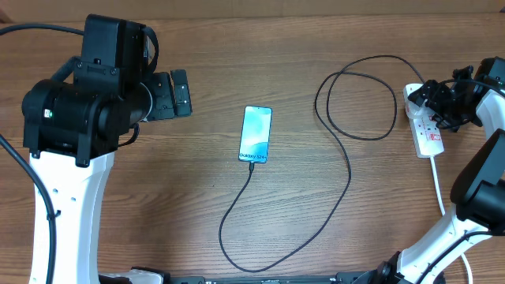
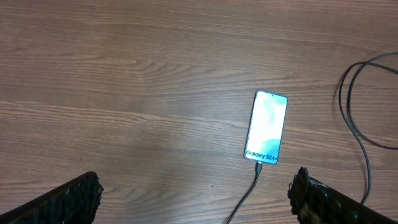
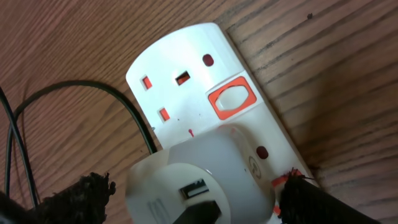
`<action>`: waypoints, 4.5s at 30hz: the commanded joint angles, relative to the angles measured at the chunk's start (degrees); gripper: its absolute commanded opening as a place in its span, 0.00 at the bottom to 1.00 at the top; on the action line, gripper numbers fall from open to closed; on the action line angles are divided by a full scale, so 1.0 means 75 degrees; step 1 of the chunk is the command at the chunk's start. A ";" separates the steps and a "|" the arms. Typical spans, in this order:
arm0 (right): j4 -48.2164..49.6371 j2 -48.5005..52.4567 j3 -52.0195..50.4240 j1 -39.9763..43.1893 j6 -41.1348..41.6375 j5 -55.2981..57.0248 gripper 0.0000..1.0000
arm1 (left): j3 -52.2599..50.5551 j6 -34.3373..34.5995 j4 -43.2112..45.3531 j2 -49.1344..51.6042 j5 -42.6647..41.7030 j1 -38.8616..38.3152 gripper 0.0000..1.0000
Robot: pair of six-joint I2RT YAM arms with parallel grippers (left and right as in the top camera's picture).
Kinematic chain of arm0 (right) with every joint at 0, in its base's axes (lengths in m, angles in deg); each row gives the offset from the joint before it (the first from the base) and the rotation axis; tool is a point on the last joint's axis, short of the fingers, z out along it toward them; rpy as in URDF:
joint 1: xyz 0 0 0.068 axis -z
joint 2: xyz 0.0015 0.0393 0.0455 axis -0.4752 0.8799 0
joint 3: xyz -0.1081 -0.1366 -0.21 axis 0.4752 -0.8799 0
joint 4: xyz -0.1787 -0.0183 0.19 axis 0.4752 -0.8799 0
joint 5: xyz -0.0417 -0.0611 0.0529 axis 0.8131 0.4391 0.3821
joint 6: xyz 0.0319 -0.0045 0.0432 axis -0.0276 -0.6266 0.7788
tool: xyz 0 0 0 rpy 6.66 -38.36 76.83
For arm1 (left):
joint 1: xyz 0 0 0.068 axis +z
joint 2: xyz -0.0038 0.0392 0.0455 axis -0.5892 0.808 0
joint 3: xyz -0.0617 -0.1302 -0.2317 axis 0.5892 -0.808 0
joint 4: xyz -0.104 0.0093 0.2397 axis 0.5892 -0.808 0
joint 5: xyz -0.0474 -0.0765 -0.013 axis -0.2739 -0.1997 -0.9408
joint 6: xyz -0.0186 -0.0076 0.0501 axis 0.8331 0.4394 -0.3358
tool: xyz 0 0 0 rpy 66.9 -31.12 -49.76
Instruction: Plug charger to phone and switch on socket
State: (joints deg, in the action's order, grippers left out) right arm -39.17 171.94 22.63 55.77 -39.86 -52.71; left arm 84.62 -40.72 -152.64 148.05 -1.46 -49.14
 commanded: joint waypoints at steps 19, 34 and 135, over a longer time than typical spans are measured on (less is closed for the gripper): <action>-0.0318 0.0606 -0.0233 -0.0411 0.0221 -0.1102 0.89 | -0.0023 -0.0140 0.0009 0.0026 0.0149 -0.0015 1.00; -0.0417 0.0562 -0.0105 -0.0166 0.1026 -0.0318 0.87 | -0.0023 -0.0140 0.0009 0.0026 0.0152 -0.0015 1.00; -0.2827 -0.6038 0.0341 -0.0152 0.1661 0.0854 1.00 | -0.6164 -0.0105 0.5147 -0.4441 0.0201 -0.0006 0.99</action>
State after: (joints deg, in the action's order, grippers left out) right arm -60.65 126.59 24.69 54.85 -27.60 -45.93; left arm 46.55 -40.65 -119.87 120.31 -0.65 -49.14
